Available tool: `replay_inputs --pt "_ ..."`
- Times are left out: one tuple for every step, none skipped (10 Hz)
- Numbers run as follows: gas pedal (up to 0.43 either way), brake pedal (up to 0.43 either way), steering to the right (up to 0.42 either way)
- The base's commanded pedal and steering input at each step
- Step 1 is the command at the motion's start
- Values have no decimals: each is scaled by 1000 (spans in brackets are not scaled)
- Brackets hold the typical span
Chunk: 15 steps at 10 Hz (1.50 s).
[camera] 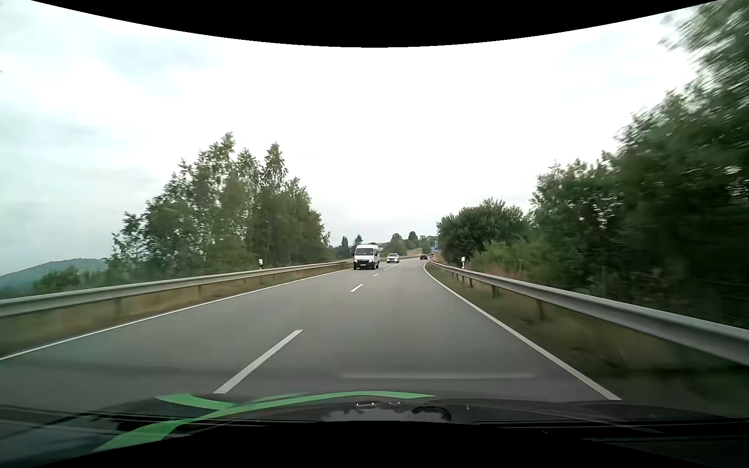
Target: Follow the waypoints while adhering to traffic rules and regulations
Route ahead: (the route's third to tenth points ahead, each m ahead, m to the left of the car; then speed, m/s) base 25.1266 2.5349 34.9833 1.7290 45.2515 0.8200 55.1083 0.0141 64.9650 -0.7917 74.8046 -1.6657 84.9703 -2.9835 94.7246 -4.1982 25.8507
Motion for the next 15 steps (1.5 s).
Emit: replay_inputs --pt "0 18 10" --pt "0 37 10" --pt "0 55 10" --pt "0 67 10" --pt "0 73 10" --pt "0 79 8" --pt "0 79 8" --pt "0 85 8" --pt "0 79 8" --pt "0 73 8" --pt "0 73 8" --pt "0 43 8" --pt "0 0 8" --pt "0 0 8" --pt "0 0 8"
